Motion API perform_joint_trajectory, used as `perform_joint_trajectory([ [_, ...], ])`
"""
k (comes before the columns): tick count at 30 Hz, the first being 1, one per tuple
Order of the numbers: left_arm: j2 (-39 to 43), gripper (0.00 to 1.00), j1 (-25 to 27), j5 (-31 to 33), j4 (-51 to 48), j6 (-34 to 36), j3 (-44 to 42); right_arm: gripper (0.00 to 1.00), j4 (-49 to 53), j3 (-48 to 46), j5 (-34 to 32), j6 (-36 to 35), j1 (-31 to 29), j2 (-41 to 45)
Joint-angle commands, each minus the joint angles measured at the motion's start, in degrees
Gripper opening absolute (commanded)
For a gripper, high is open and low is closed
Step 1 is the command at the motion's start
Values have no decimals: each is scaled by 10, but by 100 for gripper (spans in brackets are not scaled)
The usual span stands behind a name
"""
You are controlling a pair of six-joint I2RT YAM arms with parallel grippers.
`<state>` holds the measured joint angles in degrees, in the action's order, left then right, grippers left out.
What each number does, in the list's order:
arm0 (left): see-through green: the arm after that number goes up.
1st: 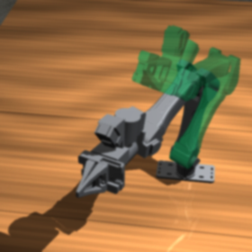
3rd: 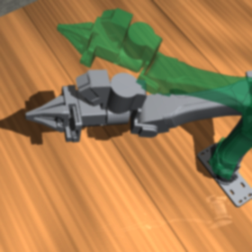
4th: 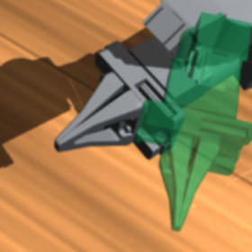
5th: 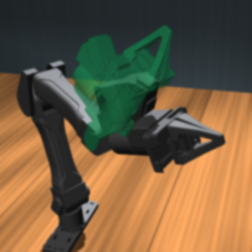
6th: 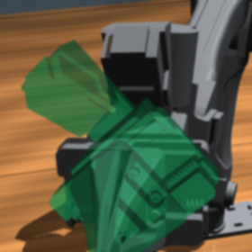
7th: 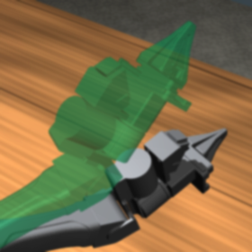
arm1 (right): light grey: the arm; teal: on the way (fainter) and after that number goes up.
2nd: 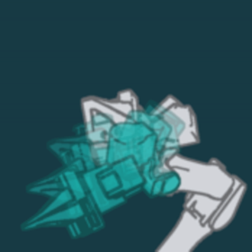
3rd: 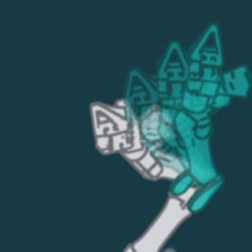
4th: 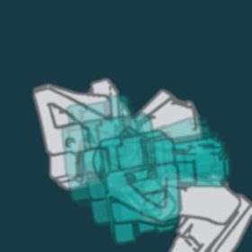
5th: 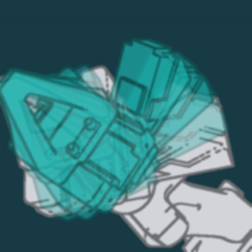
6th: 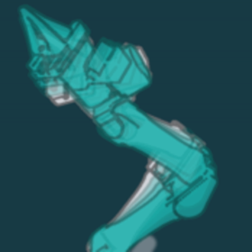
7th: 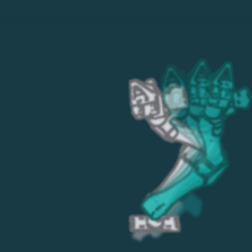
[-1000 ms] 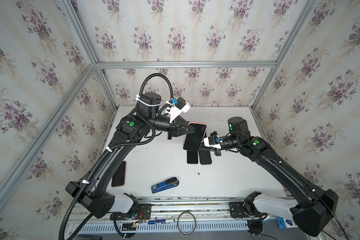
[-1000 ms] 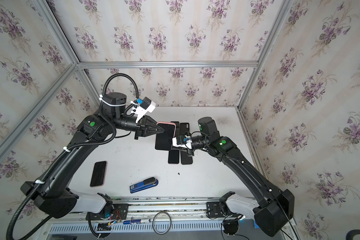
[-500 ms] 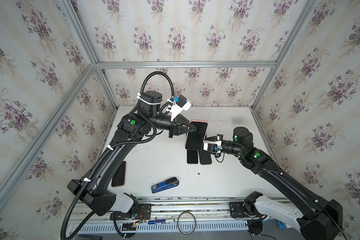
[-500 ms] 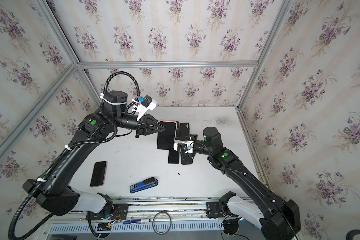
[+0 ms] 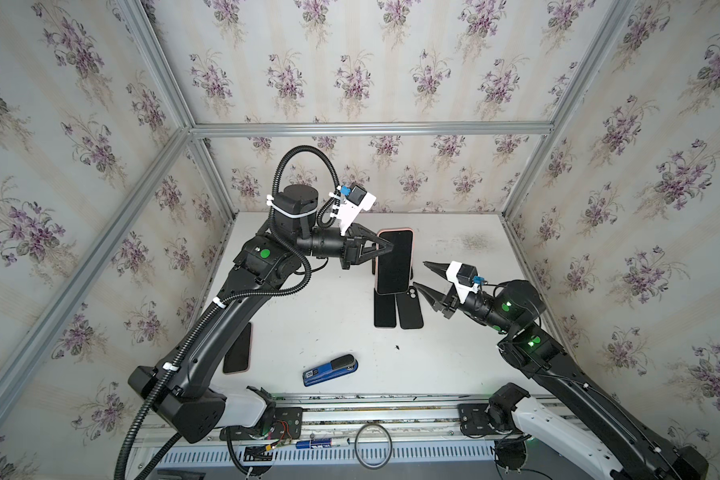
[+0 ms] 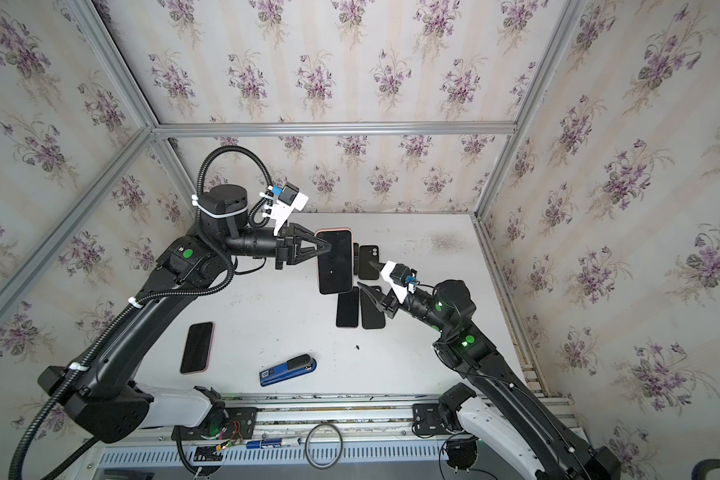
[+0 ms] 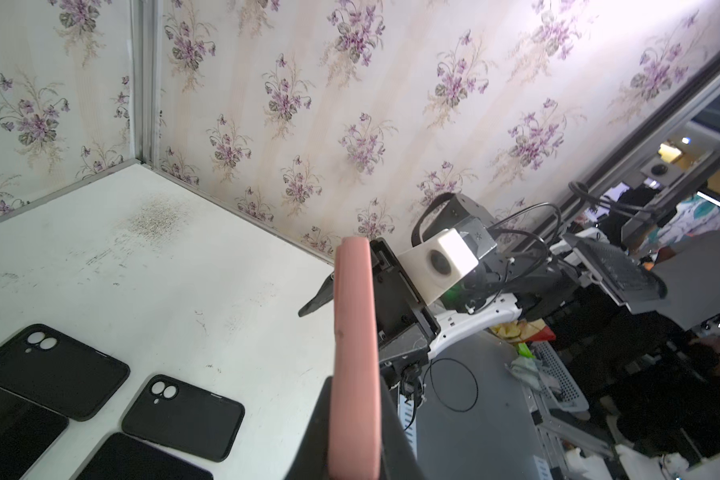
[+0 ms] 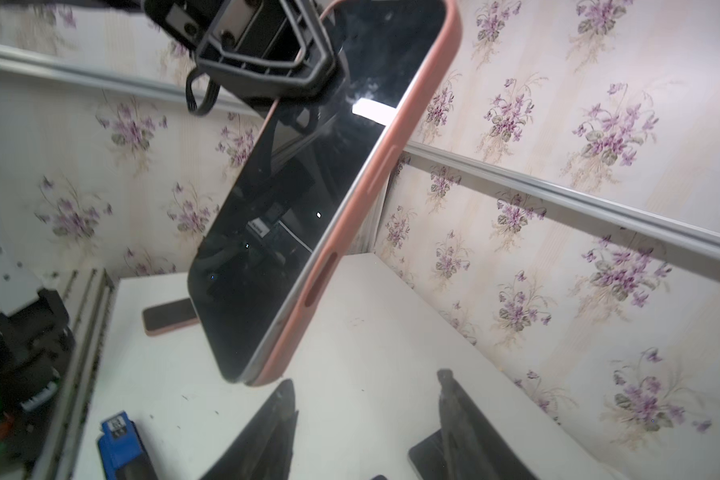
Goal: Take the phone out of the phone case
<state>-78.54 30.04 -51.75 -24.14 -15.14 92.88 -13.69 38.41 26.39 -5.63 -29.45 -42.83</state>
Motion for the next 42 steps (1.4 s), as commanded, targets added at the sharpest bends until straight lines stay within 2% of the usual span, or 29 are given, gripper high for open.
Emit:
perform_joint_trajectory([
  [1,13,0,-1,19,136,-137,-14,57,25,27,-22,171,2,13],
  [8,25,0,-13,41,260,-316,-71,57,54,58,21,331,6,16],
  [13,19,0,-22,33,425,-484,-129,55,0,49,53,442,7,0],
  [15,12,0,-24,31,466,-525,-142,54,-45,38,64,477,7,-1],
  [21,11,0,-24,31,508,-554,-161,53,-62,22,57,494,7,7],
  [42,18,0,-15,21,515,-534,-187,51,-149,22,69,535,7,-46],
])
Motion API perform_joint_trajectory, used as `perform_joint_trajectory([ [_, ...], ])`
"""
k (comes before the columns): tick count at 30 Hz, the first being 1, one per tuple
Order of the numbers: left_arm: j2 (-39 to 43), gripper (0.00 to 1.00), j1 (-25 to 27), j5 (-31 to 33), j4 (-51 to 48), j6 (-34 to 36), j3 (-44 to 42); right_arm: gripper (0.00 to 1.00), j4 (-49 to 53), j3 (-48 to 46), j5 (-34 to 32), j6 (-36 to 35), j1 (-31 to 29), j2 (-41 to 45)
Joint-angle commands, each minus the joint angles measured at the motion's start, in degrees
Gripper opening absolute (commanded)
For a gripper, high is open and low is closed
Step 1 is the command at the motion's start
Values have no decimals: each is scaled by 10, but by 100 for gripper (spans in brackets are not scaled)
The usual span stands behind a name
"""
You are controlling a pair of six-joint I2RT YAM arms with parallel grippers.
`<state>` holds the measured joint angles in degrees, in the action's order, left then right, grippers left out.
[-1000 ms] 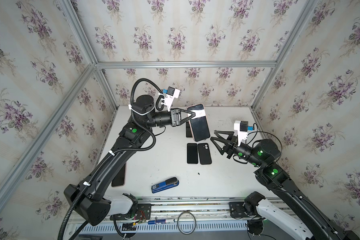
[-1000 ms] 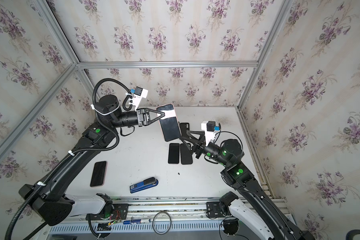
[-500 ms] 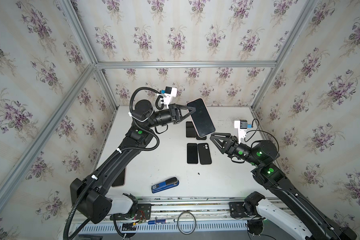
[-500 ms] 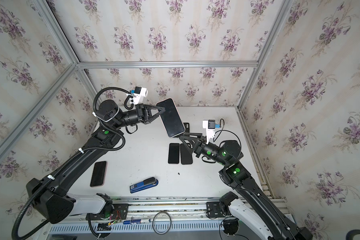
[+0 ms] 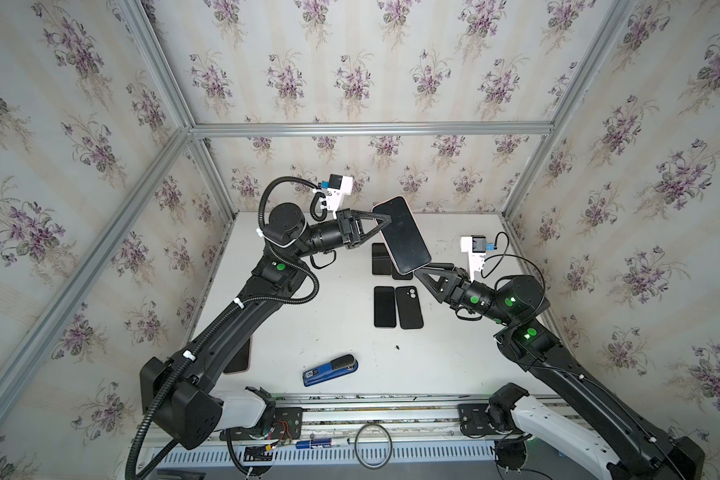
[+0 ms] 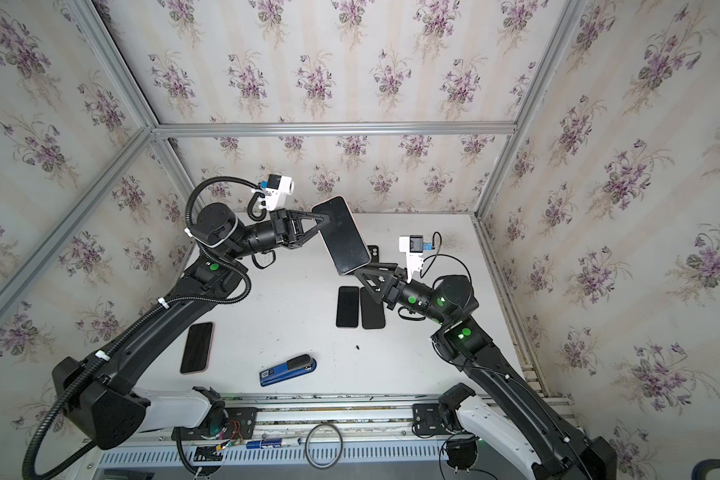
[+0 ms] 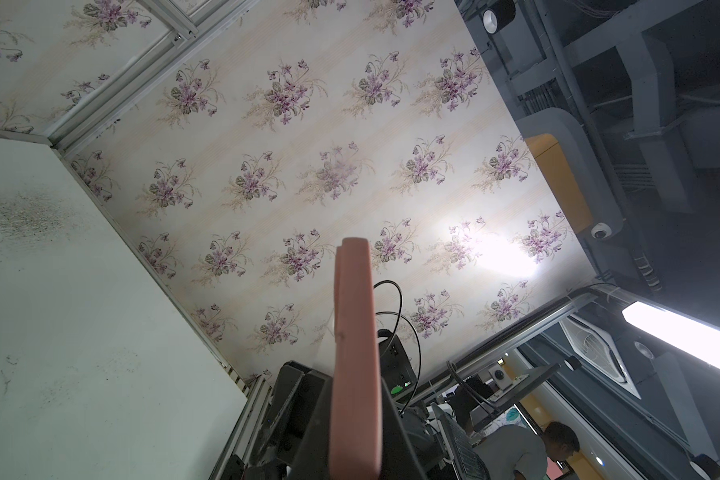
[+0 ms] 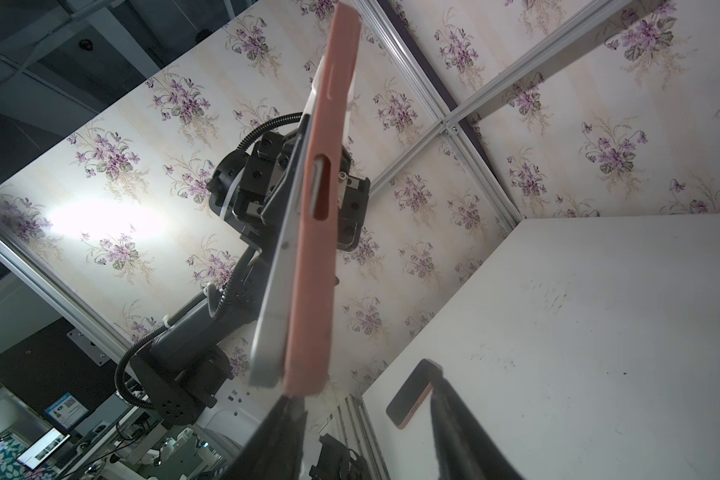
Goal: Take the phone out of the phone case
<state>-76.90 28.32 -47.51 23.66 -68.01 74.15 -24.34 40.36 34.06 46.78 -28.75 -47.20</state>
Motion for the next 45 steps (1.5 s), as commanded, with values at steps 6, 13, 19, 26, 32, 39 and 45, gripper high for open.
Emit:
perform_joint_trajectory([
  [6,2,0,9,-23,30,14,-4,51,-55,1,-15,24,1,-11],
  [13,15,0,16,-31,9,59,-19,49,-83,-5,-15,60,21,-23],
  [19,23,0,20,-43,-34,103,-18,48,-111,-13,4,86,40,-35],
  [26,22,0,22,-45,-71,137,-16,53,-153,-23,23,114,50,-46],
  [32,22,0,23,-35,-134,193,-8,59,-188,-22,38,129,52,-57],
  [39,14,0,22,-32,-143,205,-8,63,-219,-34,50,143,57,-59],
  [45,11,0,27,-59,-99,175,-5,64,-251,-42,45,169,74,-83],
])
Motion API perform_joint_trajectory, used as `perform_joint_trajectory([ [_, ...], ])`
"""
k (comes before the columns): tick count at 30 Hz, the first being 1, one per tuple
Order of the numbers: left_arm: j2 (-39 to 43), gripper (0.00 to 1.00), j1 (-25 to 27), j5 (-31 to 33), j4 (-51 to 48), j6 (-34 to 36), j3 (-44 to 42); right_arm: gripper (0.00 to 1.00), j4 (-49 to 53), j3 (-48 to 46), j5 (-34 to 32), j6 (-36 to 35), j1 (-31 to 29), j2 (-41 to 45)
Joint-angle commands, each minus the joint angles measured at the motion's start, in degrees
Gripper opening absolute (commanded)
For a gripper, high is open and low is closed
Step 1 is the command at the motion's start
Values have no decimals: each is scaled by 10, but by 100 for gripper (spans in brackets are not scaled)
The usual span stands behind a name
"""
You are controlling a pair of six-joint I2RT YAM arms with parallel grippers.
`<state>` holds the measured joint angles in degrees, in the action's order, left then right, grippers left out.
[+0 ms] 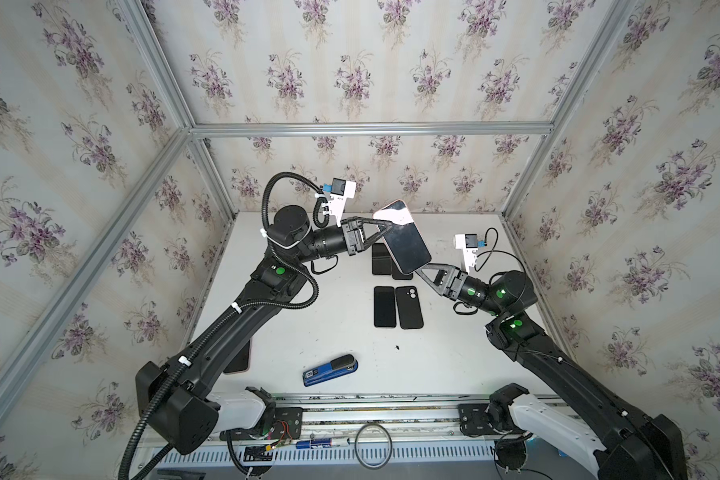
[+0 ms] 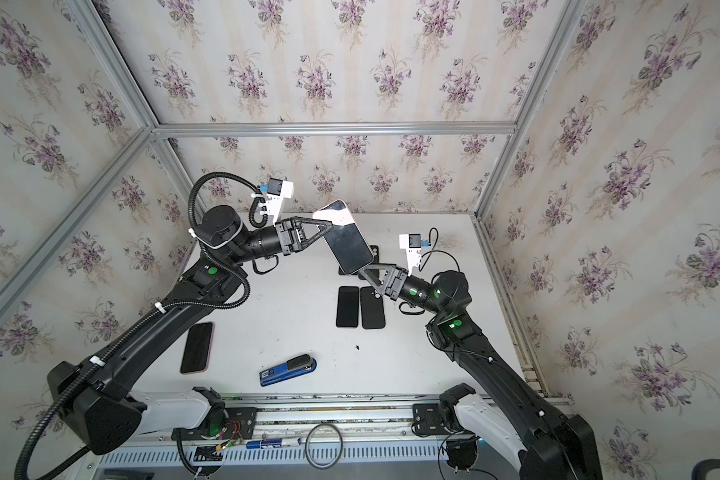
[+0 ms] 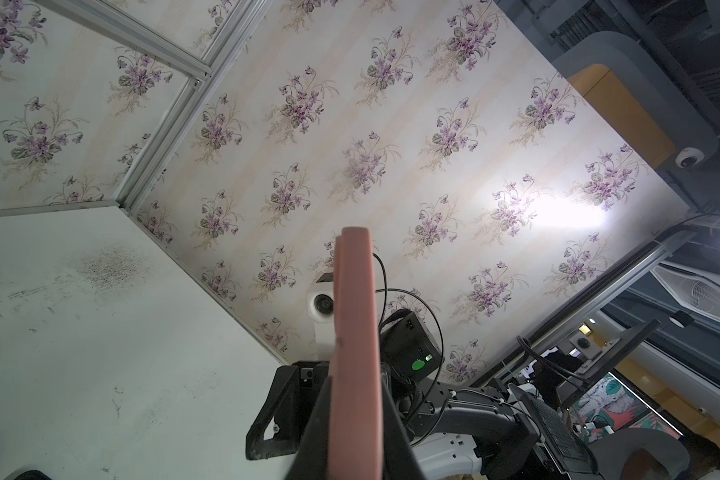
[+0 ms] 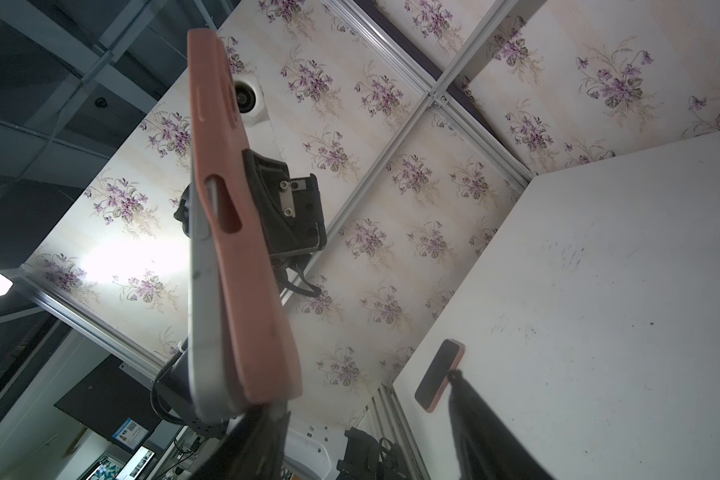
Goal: Take the phone out of the phone case
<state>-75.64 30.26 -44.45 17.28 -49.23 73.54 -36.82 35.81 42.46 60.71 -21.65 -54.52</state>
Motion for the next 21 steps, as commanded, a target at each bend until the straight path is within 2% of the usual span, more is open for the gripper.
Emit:
perform_joint_trajectory([
  [1,-1,0,11,-94,-33,-11,0,64,-141,6,-38,38,3,-21],
  [5,-1,0,24,-104,-28,-2,-11,64,-257,10,-36,86,5,-70],
  [7,0,0,24,-107,-26,1,-20,64,-279,11,-37,97,5,-84],
  [12,1,0,22,-103,-40,8,-30,66,-294,9,-29,99,8,-78],
  [17,-16,0,14,-93,-44,-12,-20,67,-266,13,0,93,10,-50],
  [21,-25,0,3,-84,-48,-27,1,66,-266,-23,9,104,10,-22],
])
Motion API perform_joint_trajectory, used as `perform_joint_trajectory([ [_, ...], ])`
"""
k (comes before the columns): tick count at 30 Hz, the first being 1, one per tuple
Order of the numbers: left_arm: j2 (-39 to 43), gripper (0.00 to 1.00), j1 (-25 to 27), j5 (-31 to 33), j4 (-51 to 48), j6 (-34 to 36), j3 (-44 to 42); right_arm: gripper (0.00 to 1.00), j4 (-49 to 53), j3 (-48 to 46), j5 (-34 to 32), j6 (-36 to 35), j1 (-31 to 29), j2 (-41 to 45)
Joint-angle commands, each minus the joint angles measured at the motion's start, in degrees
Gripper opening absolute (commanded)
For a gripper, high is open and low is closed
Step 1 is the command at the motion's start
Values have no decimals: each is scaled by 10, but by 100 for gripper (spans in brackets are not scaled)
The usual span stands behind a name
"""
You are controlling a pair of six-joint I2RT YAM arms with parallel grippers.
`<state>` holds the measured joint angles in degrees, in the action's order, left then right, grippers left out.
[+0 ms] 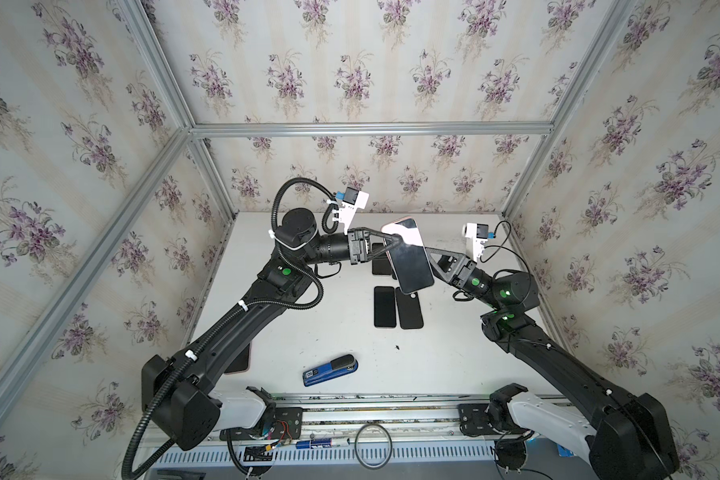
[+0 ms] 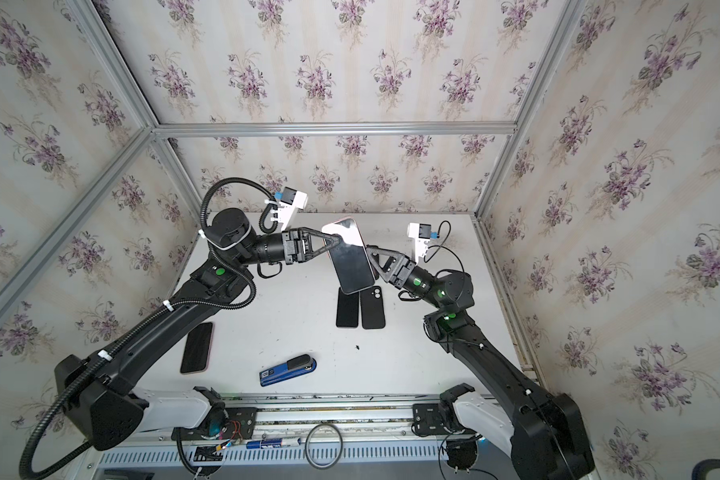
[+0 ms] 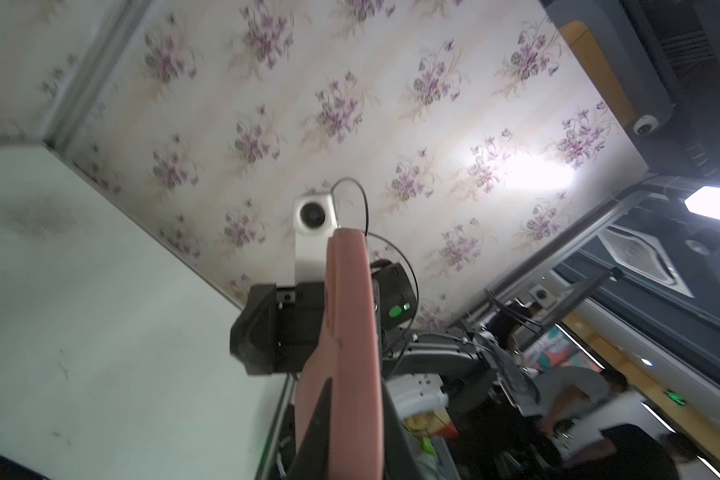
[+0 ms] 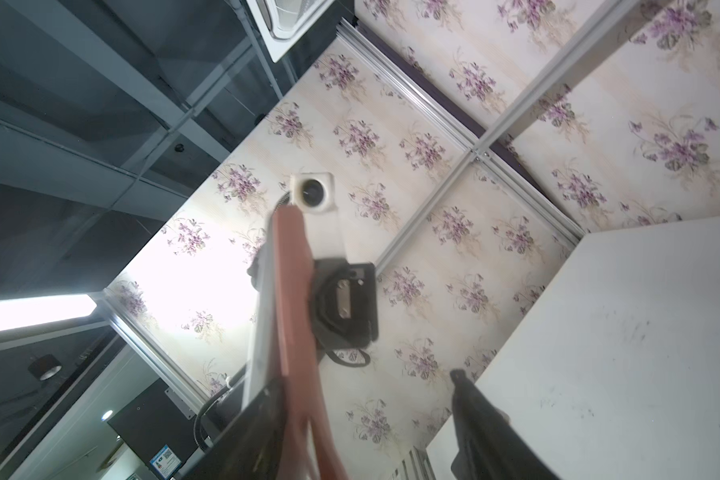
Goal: Take the phone out of the phone case
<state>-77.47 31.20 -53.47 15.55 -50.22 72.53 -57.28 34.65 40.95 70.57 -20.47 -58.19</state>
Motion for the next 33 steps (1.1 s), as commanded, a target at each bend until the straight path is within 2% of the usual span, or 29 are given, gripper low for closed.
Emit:
perform_joint_trajectory([
  [1,-9,0,-8,8,-35,-20,17,66,-54,-23,26,2,-1,26],
  [3,-16,0,-9,8,-45,-18,31,66,-21,-42,24,-14,-1,54],
  [6,-24,0,-5,3,-46,-19,38,65,99,-41,16,-71,-1,98],
  [9,-29,0,-1,-4,-43,-18,39,63,150,-27,27,-90,-1,102],
  [16,-40,0,-11,-19,-7,-62,46,62,35,-75,32,-37,-1,81],
  [22,-45,0,-14,-25,-1,-75,60,63,40,-105,31,-38,-1,111],
  [33,-45,0,-14,-26,18,-88,56,63,-10,-114,37,-17,-3,81],
])
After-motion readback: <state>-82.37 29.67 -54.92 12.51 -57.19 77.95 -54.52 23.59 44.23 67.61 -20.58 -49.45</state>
